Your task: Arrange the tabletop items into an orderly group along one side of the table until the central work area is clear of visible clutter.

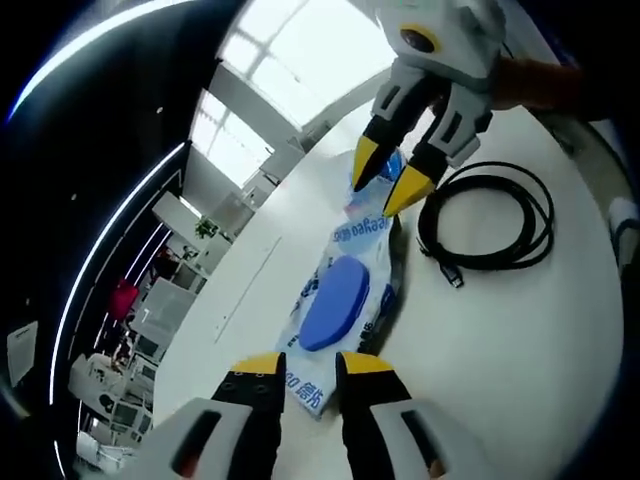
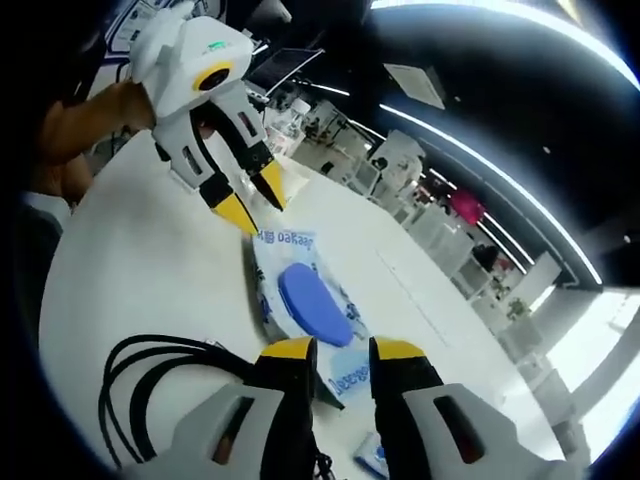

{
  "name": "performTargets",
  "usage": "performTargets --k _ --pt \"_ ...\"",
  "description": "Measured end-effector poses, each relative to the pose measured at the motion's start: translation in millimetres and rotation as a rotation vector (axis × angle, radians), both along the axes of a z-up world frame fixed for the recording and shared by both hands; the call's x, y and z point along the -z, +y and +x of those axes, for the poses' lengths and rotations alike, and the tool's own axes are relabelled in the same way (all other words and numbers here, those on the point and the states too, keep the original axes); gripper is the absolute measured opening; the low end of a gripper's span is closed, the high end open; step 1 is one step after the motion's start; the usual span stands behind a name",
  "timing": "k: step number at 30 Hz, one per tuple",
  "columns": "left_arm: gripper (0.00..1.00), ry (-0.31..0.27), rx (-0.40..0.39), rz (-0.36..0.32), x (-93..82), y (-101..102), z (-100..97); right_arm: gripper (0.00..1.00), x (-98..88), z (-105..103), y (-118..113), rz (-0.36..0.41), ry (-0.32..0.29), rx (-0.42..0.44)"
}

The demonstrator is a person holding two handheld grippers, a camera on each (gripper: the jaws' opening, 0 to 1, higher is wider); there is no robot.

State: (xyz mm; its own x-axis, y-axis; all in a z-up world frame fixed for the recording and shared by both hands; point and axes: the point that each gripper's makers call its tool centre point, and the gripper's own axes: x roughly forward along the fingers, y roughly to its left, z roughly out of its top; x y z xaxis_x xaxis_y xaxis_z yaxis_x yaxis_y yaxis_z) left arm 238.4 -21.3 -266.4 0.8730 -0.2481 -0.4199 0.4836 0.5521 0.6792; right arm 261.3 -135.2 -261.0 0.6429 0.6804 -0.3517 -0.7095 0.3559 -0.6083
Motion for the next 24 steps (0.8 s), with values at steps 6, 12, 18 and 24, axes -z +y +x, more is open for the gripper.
performTargets --k 6,12,18,24 --pt "0.27 -0.012 0.001 0.001 -5.7 -3.5 0.7 0.24 -11.5 6.9 -6.9 0.016 -0.011 0.015" --pt "0.38 -0.029 -0.011 -0.005 -14.1 -4.5 1.3 0.32 -23.9 10.7 -13.2 0.050 -0.008 0.035" --pt "0.53 -0.045 -0.014 -0.051 -24.6 -7.1 0.0 0.60 -42.2 13.8 -17.0 0.127 -0.015 0.065" --pt "0.70 -0.062 -0.020 -0.092 -34.5 -8.2 0.3 0.72 -54.7 12.7 -24.2 0.184 -0.004 0.094"
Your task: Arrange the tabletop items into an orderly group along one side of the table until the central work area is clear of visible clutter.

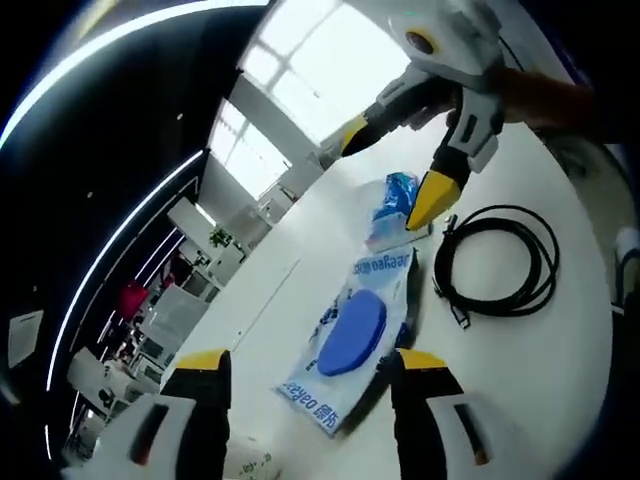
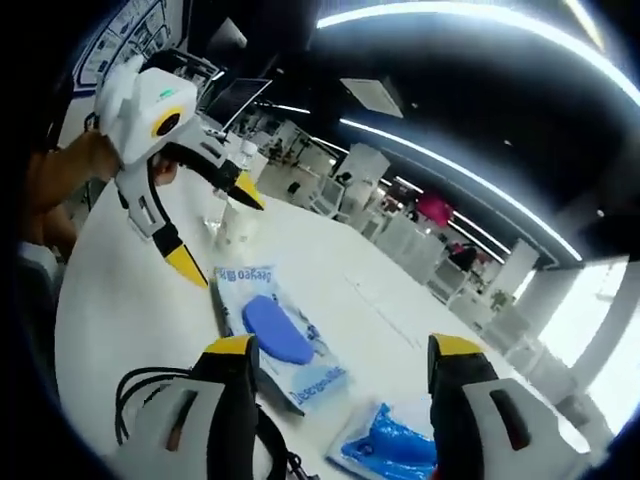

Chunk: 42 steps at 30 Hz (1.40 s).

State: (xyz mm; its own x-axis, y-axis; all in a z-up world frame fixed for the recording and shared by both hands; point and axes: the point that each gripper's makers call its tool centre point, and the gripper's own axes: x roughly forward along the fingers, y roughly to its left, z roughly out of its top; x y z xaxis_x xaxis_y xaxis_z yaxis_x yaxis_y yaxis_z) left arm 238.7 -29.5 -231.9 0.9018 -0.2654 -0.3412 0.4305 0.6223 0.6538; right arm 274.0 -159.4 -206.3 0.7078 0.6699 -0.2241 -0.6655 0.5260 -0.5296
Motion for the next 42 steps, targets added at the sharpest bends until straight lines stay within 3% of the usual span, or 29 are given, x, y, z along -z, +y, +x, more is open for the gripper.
performTargets --k 4,8,9,21,42 --pt "0.76 -0.003 0.004 -0.042 -5.2 -0.9 0.3 0.78 -5.3 0.3 -4.3 0.041 0.020 0.007" --pt "0.97 -0.018 -0.031 -0.133 -11.3 -0.3 3.6 0.86 -9.7 0.0 -7.5 0.071 0.019 0.022" --pt "0.98 -0.022 -0.028 -0.125 -12.5 0.0 3.8 0.87 -9.3 0.3 -8.1 0.065 0.019 0.023" --pt "0.97 -0.029 -0.004 -0.113 -17.9 -10.4 8.1 0.86 -8.2 3.5 -22.1 0.060 0.017 0.048" --pt "0.93 0.004 0.041 -0.130 -9.1 -55.9 24.3 0.86 3.8 15.3 -79.7 0.077 0.041 0.133"
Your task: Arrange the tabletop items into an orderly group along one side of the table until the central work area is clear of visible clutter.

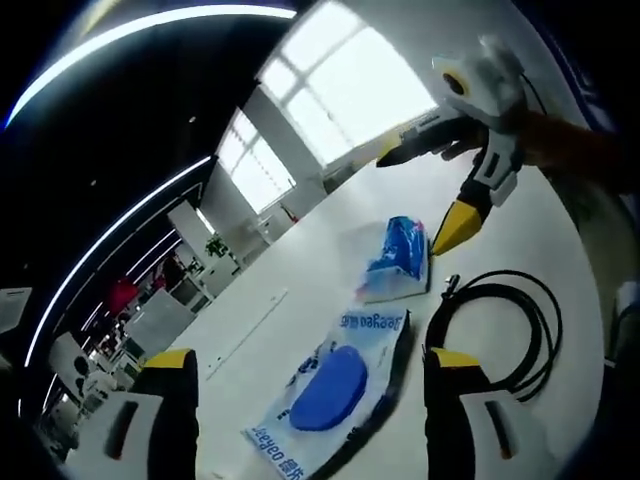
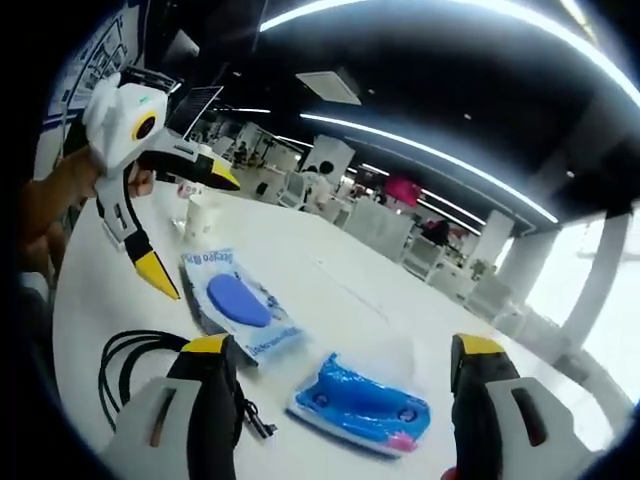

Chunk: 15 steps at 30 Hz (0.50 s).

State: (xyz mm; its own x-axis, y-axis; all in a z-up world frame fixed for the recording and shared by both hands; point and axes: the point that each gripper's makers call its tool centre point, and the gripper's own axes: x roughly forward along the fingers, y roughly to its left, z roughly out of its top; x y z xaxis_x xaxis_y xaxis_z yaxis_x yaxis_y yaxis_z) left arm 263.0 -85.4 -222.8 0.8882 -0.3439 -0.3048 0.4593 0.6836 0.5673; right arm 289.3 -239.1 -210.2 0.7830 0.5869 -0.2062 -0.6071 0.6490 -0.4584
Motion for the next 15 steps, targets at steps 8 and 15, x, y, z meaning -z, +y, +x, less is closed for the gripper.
performTargets --k 8,15 --pt "0.91 0.018 0.032 -0.009 4.7 -23.3 4.9 0.85 4.2 5.1 -24.5 0.006 0.011 0.032" --pt "0.85 0.035 0.054 -0.017 8.2 -40.8 10.2 0.84 6.6 9.8 -44.1 0.012 0.016 0.058"
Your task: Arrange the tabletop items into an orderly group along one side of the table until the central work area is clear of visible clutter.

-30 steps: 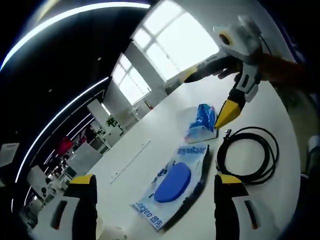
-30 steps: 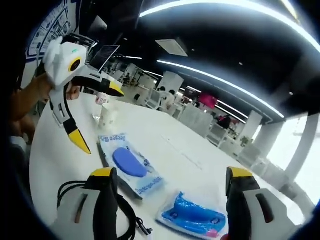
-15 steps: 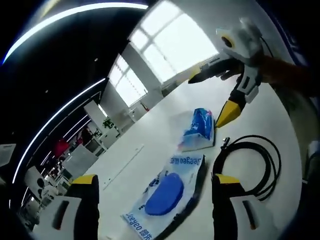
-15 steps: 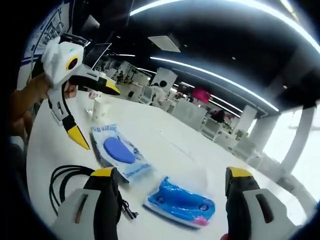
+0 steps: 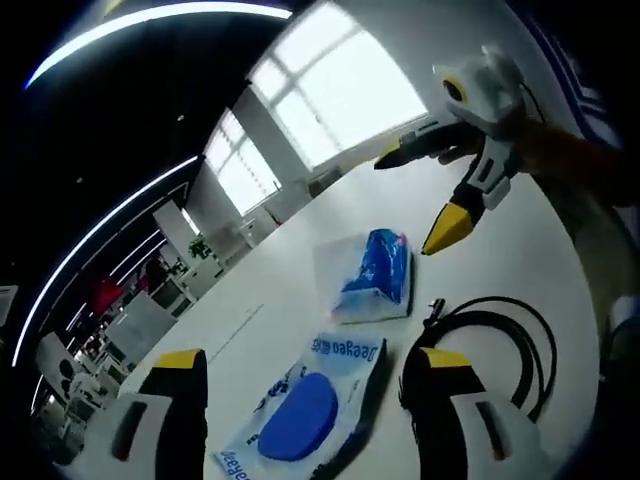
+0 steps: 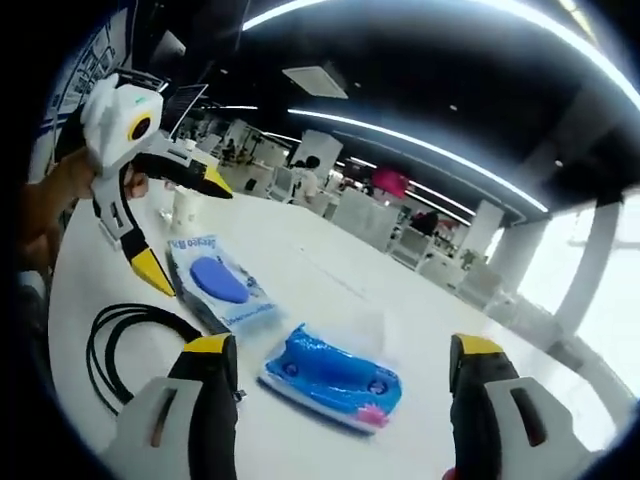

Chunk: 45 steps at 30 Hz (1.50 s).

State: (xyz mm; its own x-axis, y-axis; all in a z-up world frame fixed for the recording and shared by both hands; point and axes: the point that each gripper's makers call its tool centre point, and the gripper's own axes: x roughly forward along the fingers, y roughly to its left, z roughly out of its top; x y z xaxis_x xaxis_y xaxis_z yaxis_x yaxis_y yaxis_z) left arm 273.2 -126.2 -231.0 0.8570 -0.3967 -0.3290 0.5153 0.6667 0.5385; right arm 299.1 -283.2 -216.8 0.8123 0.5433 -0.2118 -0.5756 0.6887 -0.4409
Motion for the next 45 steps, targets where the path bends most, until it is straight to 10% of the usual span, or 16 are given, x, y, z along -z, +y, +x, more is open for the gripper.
performTargets --k 11,28,45 --pt "0.77 0.063 0.019 -0.078 11.5 -23.0 10.1 0.73 15.2 13.3 -24.5 0.020 0.046 0.032" --pt "0.38 0.287 0.108 -0.358 35.7 -61.1 31.8 0.41 46.1 41.9 -49.9 0.109 0.145 0.088" --pt "0.32 0.346 0.117 -0.353 57.7 -88.6 37.9 0.27 69.4 57.4 -54.9 0.252 0.276 0.127"
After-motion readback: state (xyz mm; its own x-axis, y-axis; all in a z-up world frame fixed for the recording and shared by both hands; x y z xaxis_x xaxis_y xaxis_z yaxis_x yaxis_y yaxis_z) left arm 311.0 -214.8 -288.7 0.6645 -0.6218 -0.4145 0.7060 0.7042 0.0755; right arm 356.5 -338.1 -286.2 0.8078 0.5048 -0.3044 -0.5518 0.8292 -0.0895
